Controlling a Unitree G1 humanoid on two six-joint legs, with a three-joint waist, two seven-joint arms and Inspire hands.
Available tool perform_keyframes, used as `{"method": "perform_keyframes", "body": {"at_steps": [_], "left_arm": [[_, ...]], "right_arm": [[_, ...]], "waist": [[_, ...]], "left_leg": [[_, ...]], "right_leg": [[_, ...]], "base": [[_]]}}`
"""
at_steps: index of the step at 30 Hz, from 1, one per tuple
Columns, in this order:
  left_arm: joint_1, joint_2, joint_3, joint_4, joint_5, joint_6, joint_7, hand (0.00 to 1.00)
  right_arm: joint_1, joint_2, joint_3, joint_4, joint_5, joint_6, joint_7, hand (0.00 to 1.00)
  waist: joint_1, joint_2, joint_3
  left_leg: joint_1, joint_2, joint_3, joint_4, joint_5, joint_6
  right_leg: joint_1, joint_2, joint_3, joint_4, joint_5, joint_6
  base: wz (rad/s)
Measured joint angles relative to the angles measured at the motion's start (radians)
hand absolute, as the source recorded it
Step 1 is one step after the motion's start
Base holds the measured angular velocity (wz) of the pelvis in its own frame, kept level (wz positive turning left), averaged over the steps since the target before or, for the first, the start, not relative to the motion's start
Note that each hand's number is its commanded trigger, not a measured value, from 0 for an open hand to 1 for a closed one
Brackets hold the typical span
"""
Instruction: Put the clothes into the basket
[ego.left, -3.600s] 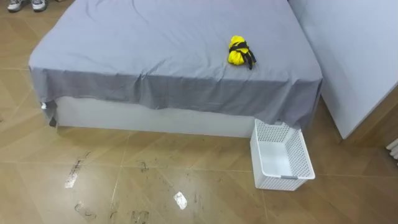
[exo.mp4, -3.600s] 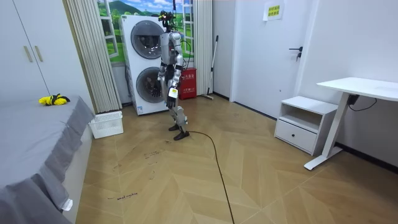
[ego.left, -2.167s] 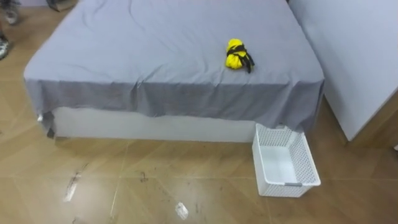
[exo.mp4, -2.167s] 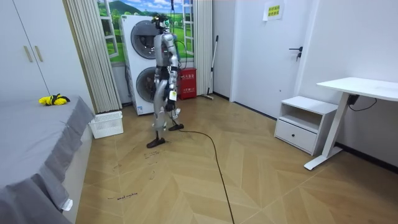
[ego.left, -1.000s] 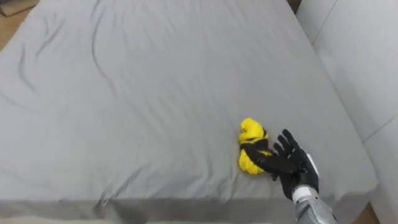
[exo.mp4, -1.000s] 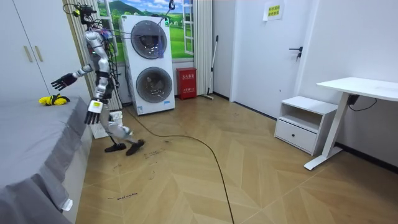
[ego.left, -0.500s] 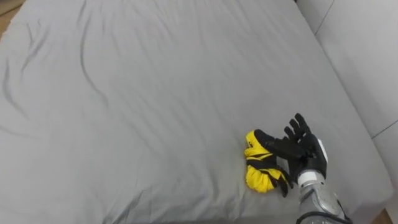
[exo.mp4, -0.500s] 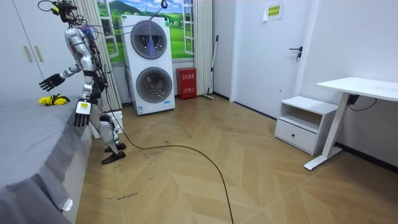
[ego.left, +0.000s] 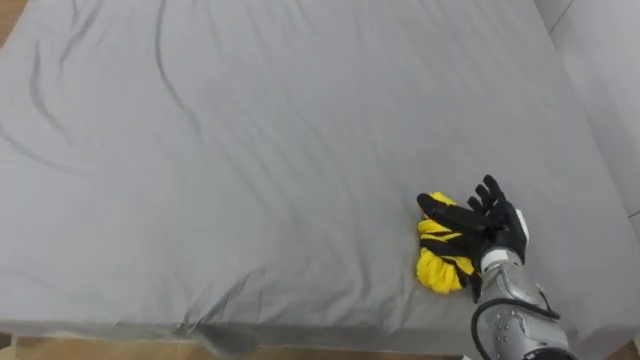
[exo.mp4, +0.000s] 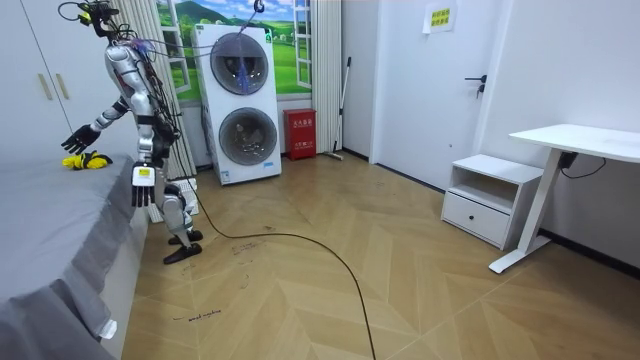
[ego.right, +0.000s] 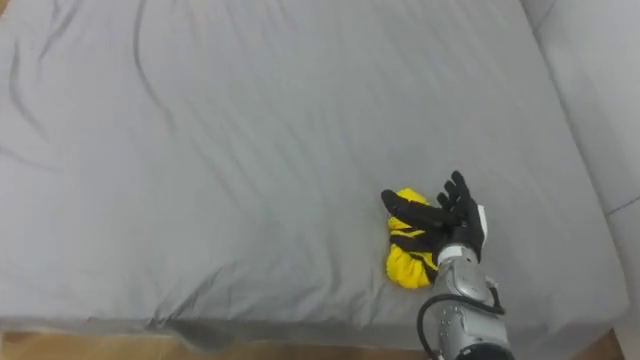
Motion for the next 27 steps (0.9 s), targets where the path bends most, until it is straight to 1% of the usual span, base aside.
{"method": "perform_keyframes", "body": {"at_steps": [3,5,7,9,10,13,17,20,23,24,27], "left_arm": [[-0.010,-0.002,0.000,0.007,0.000,0.004,0.001,0.00],[-0.011,-0.002,0.000,0.008,0.000,0.006,0.004,0.00],[-0.016,-0.002,0.000,0.008,0.000,0.008,0.009,0.00],[-0.022,-0.002,0.000,0.008,0.001,0.012,0.018,0.00],[-0.025,-0.002,0.000,0.008,0.000,0.017,0.021,0.00],[-0.036,-0.005,-0.001,0.011,0.002,0.019,0.020,0.00],[-0.047,-0.006,-0.010,0.011,0.002,0.019,0.018,0.00],[-0.051,-0.006,-0.021,0.011,0.001,0.020,0.023,0.00],[-0.056,-0.006,-0.022,0.011,0.000,0.020,0.024,0.00],[-0.055,-0.006,-0.022,0.012,-0.001,0.020,0.026,0.00],[-0.056,-0.006,-0.044,0.010,-0.003,0.020,0.042,0.00]], "right_arm": [[-0.029,-0.001,0.002,0.063,-0.002,-0.002,-0.044,0.00],[-0.051,-0.001,0.001,0.093,-0.001,-0.003,-0.062,0.00],[-0.069,-0.001,0.000,0.124,0.000,-0.010,-0.079,0.00],[-0.084,-0.001,0.000,0.158,0.000,-0.021,-0.086,0.00],[-0.092,-0.004,0.000,0.179,-0.003,-0.024,-0.087,0.00],[-0.102,-0.013,-0.002,0.223,-0.011,-0.032,-0.088,0.00],[-0.100,-0.025,0.003,0.237,-0.037,-0.033,-0.095,0.00],[-0.086,-0.034,0.032,0.239,-0.046,-0.037,-0.106,0.01],[-0.078,-0.039,0.063,0.263,-0.097,-0.048,-0.106,0.00],[-0.071,-0.040,0.070,0.273,-0.122,-0.051,-0.106,0.00],[-0.051,-0.040,0.074,0.287,-0.131,-0.053,-0.106,0.00]], "waist": [[0.031,0.000,0.0007],[0.032,0.001,0.0016],[0.033,-0.001,0.0048],[0.034,-0.003,0.0120],[0.034,-0.004,0.0138],[0.040,-0.002,0.0147],[0.050,0.001,0.0162],[0.056,0.001,0.0168],[0.056,0.002,0.0168],[0.056,0.001,0.0165],[0.054,0.000,0.0153]], "left_leg": [[-0.007,-0.002,0.000,0.001,0.001,0.001],[-0.013,-0.003,-0.002,0.001,0.001,0.002],[-0.025,-0.004,-0.003,0.002,0.002,0.003],[-0.027,-0.004,-0.003,0.002,0.002,0.003],[-0.030,-0.005,-0.004,0.001,0.002,0.003],[-0.033,-0.005,-0.011,-0.003,0.002,0.003],[-0.039,-0.006,-0.010,-0.007,0.002,0.003],[-0.041,-0.006,-0.010,-0.008,0.002,0.003],[-0.045,-0.007,-0.013,-0.009,0.002,0.003],[-0.045,-0.007,-0.014,-0.009,0.002,0.003],[-0.044,-0.009,-0.022,-0.011,0.002,0.003]], "right_leg": [[-0.002,-0.003,-0.010,-0.001,-0.001,0.003],[-0.002,-0.005,-0.022,-0.003,-0.002,0.005],[-0.003,-0.005,-0.035,-0.015,-0.002,0.006],[-0.003,-0.005,-0.039,-0.017,-0.003,0.006],[-0.006,-0.005,-0.040,-0.018,-0.003,0.007],[-0.011,-0.005,-0.040,-0.017,-0.003,0.007],[-0.017,-0.005,-0.043,-0.018,-0.003,0.007],[-0.019,-0.005,-0.045,-0.018,-0.003,0.007],[-0.018,-0.004,-0.046,-0.026,-0.003,0.007],[-0.014,-0.004,-0.046,-0.033,-0.003,0.007],[-0.012,-0.003,-0.048,-0.034,-0.003,0.008]], "base": [[0.08],[0.17],[0.18],[0.10],[0.06],[0.01],[0.01],[0.03],[0.00],[0.00],[0.04]]}}
